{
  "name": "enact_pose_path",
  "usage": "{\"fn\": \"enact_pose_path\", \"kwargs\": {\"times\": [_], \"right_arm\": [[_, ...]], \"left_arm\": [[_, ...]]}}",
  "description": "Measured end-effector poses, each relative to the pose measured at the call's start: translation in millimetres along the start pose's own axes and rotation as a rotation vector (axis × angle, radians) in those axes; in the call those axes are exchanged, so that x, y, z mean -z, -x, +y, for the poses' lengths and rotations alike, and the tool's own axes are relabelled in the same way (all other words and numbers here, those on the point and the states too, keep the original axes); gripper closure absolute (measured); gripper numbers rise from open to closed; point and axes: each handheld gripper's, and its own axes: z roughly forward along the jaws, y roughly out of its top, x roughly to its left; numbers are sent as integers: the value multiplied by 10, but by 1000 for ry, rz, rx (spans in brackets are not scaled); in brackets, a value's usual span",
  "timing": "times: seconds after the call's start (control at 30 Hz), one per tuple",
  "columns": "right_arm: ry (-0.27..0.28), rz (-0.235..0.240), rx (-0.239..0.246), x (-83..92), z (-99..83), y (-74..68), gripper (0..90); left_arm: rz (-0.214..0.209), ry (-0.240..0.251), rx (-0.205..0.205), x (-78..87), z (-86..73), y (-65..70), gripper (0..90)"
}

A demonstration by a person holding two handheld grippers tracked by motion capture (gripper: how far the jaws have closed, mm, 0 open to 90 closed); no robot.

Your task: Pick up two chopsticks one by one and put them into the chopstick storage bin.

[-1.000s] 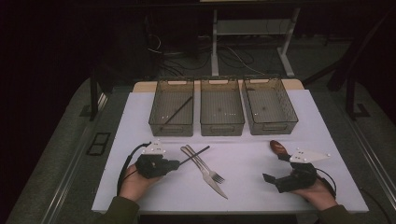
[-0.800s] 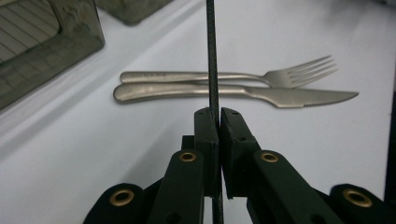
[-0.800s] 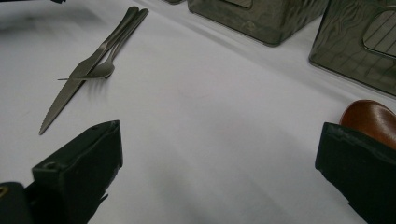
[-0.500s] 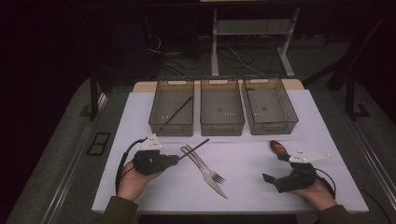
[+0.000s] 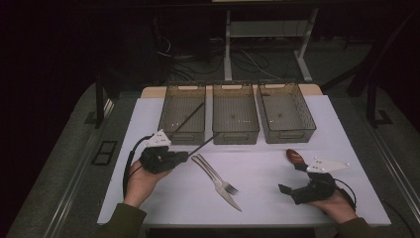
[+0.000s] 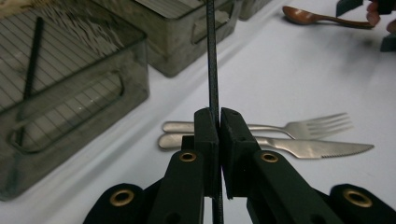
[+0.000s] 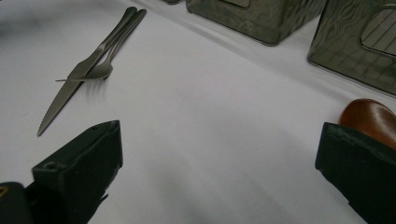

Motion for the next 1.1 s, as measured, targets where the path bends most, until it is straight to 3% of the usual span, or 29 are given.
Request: {"fn": "enact_pose_path", "kwargs": {"times": [0.7, 1.1], "right_arm": [[5, -2, -12, 12, -1, 1, 2], [8, -3, -15, 16, -1, 4, 2]], "left_arm": [[63, 1, 8, -119, 480, -398, 849], [137, 6, 31, -187, 704, -772, 849]]}}
